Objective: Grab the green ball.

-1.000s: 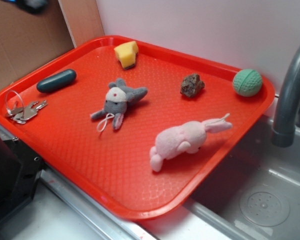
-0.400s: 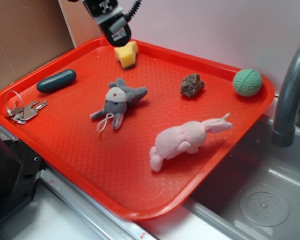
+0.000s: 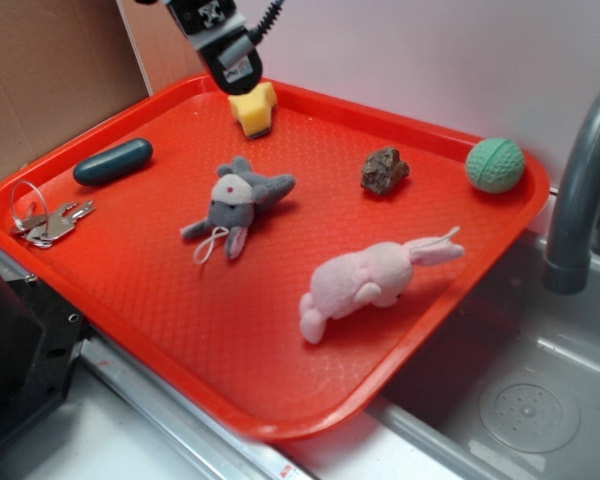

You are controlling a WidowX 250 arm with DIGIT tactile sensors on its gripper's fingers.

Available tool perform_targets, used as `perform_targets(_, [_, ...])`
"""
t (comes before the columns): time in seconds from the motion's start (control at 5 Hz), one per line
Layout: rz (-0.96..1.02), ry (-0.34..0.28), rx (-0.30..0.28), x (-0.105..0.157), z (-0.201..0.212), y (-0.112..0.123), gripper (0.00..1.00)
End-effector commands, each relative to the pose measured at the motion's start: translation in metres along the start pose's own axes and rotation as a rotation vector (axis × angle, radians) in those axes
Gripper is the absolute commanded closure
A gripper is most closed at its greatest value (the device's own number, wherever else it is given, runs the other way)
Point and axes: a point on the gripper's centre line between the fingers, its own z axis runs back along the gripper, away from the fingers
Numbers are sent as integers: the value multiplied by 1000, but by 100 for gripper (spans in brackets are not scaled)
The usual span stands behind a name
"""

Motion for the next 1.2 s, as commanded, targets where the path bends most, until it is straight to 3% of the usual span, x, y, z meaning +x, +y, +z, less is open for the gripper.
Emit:
perform_targets(0.0, [-171,-21,21,57,-59,-6,0])
perform_targets(0.4, [-182,-52,15,95,-104,-16,0])
perform_targets(0.6, [-119,-32,45,109,-113,-18,0])
perform_targets(1.0, [-140,-74,-47,140,-140,-29,0])
